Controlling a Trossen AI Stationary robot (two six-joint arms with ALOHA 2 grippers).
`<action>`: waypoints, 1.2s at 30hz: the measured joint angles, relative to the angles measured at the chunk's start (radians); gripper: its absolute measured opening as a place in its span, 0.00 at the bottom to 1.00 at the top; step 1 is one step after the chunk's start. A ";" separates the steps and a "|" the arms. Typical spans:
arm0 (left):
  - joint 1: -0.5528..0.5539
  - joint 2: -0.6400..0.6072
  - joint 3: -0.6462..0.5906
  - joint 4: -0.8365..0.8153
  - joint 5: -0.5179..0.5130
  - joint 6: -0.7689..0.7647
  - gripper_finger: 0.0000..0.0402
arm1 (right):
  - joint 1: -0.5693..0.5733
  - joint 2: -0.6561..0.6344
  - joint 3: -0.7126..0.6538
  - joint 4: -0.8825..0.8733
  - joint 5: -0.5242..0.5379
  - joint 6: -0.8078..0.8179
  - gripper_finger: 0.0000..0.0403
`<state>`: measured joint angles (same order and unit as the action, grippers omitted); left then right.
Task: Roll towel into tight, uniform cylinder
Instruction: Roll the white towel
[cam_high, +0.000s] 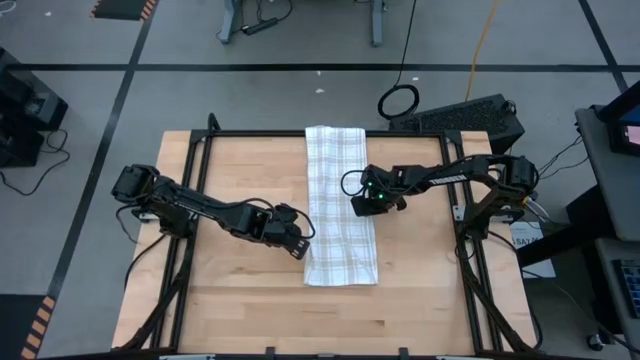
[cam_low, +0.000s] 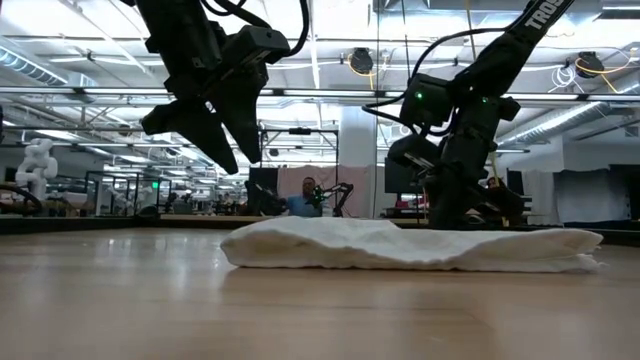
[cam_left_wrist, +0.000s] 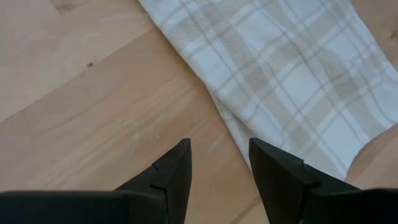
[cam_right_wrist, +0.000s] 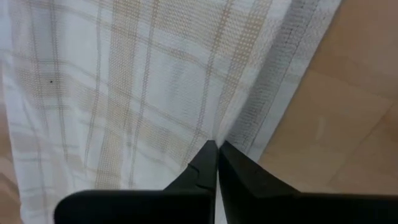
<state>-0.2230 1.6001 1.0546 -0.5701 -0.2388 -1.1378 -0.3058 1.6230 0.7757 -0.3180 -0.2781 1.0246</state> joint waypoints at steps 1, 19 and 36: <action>0.000 0.000 0.000 0.000 0.001 0.000 0.41 | 0.000 0.000 0.000 0.000 -0.005 0.000 0.00; -0.013 0.000 0.000 0.003 0.007 -0.006 0.41 | -0.002 -0.097 0.000 -0.128 0.005 -0.019 0.00; -0.015 0.000 0.000 0.004 0.012 -0.008 0.41 | 0.000 -0.106 0.000 -0.171 0.042 -0.043 0.00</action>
<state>-0.2382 1.6005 1.0546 -0.5663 -0.2264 -1.1461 -0.3055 1.5167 0.7761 -0.4895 -0.2360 0.9819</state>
